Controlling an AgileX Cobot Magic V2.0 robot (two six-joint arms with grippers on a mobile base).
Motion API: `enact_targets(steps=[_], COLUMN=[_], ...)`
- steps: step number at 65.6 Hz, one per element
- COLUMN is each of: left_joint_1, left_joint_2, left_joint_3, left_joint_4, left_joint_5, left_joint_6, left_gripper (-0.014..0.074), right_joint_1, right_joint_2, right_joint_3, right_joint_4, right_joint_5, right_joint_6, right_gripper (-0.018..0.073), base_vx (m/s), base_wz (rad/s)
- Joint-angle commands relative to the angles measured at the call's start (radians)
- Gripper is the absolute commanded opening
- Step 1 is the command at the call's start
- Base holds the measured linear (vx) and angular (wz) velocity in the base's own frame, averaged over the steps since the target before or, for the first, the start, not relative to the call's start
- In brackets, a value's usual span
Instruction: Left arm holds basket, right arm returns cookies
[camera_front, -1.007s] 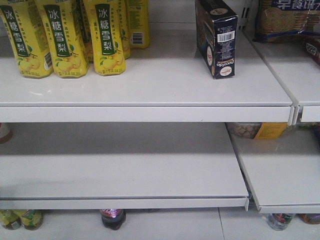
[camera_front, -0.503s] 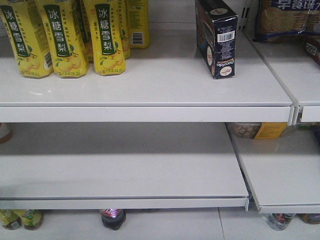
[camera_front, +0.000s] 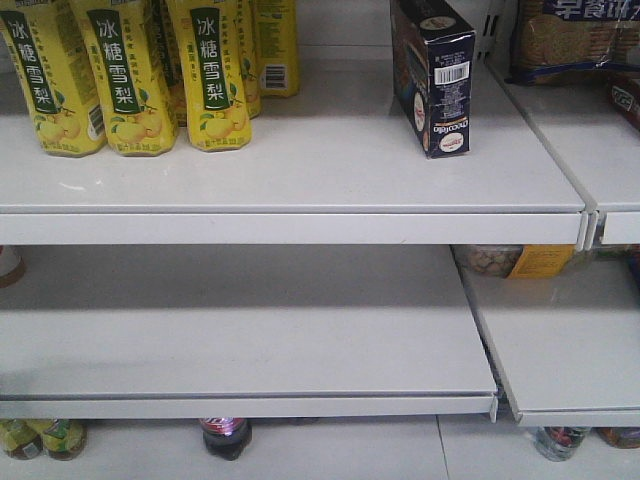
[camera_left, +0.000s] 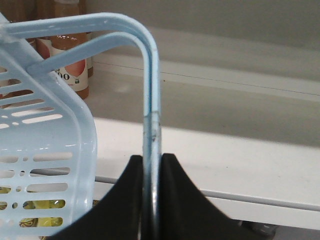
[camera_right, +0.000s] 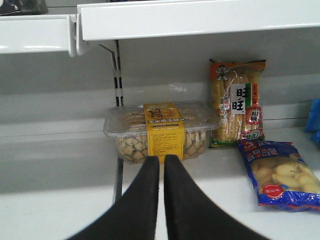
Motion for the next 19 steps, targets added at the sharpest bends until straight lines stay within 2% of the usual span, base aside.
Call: enact_targets(steps=[1,19], left_joint_1=[-0.007,-0.007], left_joint_2=[-0.02,-0.02], left_joint_3=[-0.03,-0.03], left_joint_4=[0.02,0.02], left_joint_5=[-0.095,-0.095], left_joint_6=[0.019,0.019], left_gripper=[-0.0003,-0.0003], right_joint_1=[-0.007,-0.007], right_joint_2=[-0.009,-0.009], right_joint_3=[0.019,0.019], right_joint_4=[-0.006,-0.006], right_joint_5=[-0.069,-0.069], right_joint_6=[-0.01,-0.01], right_gripper=[-0.0006,-0.0006], base_vx=[0.0,0.0], base_wz=[0.0,0.0])
